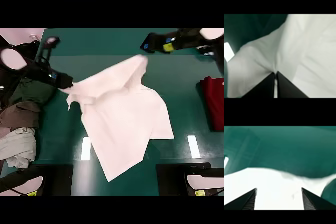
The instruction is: Fold the shirts.
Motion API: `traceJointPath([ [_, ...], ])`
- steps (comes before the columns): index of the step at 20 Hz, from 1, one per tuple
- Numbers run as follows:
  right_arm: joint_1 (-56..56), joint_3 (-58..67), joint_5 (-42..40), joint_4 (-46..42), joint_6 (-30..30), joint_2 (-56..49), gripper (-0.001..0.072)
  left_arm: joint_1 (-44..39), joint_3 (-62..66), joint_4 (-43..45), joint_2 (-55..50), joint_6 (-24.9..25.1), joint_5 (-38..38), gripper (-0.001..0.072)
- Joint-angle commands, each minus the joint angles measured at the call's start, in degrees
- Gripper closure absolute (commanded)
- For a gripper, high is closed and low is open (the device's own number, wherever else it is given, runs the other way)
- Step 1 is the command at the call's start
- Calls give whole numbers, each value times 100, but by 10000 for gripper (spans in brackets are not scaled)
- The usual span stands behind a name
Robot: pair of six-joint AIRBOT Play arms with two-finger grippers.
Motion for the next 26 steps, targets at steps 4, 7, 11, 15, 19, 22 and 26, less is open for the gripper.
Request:
traceJointPath([
  [4, -372, -634, 1598, -155, -363, -42, 229, -2, -166, 1250, -278, -111, -243, 678],
  [7, -708, -2022, 1644, -496, -369, 632, 263, 0, -166, 1644, -278, -109, -380, 678],
  [11, -1290, -3779, 1611, -564, -369, 1488, 281, 9, -168, 1650, -278, -114, -413, 677],
  [15, -1954, -4962, 1480, -562, -374, 2002, 281, 9, -166, 1504, -278, -140, -396, 678],
  [19, -2177, -5670, 1272, -551, -457, 2107, 282, 9, -166, 1370, -278, -140, -391, 677],
  [22, -2055, -5952, 1012, -553, -459, 2107, 283, 9, -166, 1353, -278, -142, -415, 678],
  [26, -1891, -6026, 627, -568, -457, 2107, 376, 9, -166, 1353, -278, -149, -485, 678],
])
